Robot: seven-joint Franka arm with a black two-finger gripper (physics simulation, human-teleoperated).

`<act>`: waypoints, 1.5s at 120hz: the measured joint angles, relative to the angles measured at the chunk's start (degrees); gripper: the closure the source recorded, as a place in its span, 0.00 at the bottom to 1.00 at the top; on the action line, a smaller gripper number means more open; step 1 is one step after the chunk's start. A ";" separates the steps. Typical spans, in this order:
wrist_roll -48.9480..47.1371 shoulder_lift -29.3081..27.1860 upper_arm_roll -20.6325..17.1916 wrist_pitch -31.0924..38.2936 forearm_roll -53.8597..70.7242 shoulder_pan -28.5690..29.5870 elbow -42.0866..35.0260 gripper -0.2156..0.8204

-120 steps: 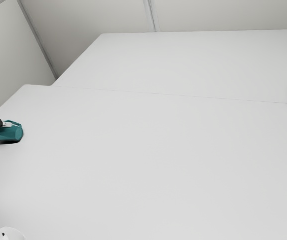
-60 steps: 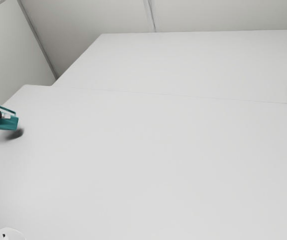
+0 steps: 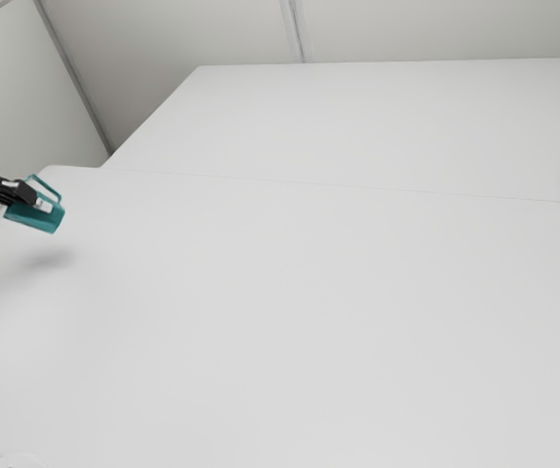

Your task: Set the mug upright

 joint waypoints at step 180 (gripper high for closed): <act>-33.86 -34.77 9.57 8.68 35.28 -49.10 -41.73 0.97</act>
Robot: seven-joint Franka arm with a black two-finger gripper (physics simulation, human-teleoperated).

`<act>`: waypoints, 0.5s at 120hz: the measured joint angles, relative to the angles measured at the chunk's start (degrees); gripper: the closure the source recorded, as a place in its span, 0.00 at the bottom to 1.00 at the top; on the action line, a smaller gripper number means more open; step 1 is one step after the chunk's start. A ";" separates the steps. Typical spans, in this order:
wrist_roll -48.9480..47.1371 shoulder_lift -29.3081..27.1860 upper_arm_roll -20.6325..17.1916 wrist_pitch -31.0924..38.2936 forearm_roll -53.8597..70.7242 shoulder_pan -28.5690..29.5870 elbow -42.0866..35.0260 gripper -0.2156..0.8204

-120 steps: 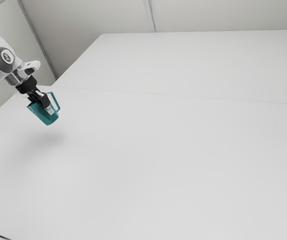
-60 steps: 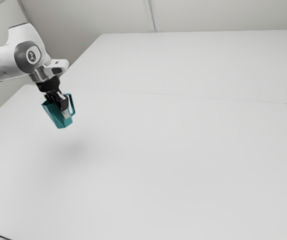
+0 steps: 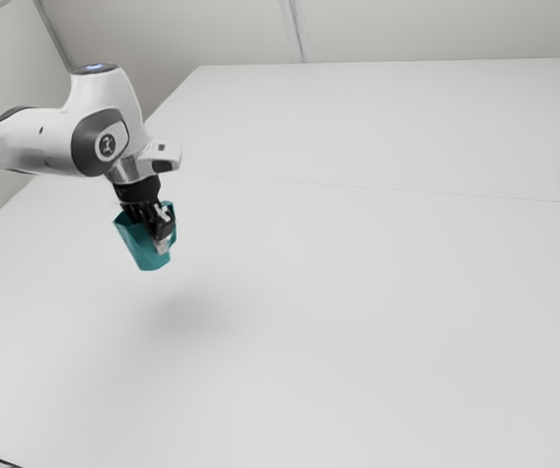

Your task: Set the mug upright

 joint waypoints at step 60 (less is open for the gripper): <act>-13.02 -6.10 -0.93 7.56 4.91 -4.63 -12.83 0.97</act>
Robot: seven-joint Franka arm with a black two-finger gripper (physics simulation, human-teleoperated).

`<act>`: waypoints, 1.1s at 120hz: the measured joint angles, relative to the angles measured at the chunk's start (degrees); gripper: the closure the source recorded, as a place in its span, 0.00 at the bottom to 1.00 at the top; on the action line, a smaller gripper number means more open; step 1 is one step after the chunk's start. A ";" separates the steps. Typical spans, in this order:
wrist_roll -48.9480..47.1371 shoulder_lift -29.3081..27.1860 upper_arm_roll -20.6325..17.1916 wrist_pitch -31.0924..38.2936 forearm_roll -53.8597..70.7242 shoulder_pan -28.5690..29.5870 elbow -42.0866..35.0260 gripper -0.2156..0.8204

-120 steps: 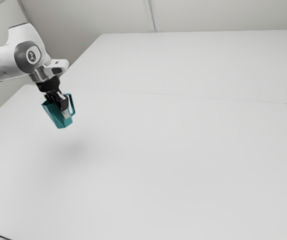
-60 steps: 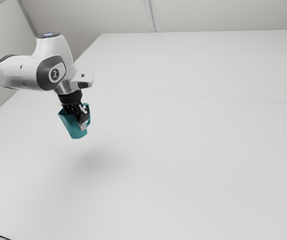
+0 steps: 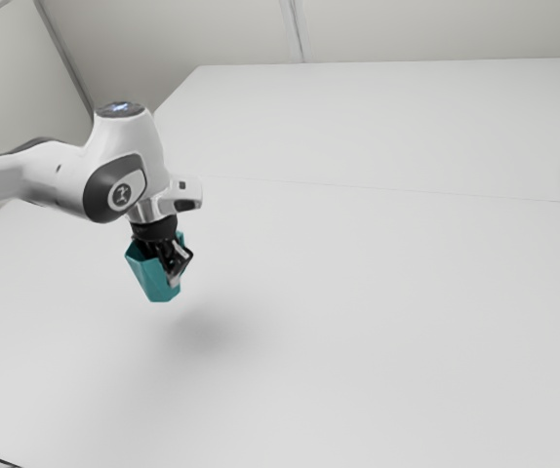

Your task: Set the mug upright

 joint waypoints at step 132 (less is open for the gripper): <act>-18.06 6.74 -1.89 20.86 5.85 -3.60 -7.60 0.97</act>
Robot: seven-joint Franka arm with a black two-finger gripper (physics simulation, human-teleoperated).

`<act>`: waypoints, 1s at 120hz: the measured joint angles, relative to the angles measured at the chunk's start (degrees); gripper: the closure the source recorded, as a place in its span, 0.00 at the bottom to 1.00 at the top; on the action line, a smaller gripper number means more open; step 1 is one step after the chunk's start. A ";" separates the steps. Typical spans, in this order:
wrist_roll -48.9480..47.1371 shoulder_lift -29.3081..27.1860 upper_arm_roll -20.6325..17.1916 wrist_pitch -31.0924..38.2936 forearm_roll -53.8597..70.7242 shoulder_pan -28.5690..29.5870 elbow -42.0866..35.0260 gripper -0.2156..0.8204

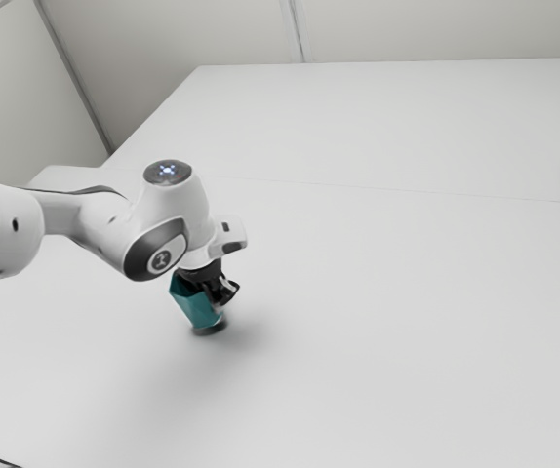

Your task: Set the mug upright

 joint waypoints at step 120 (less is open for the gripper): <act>-2.48 -3.24 -1.06 0.96 -3.31 -1.06 3.59 0.52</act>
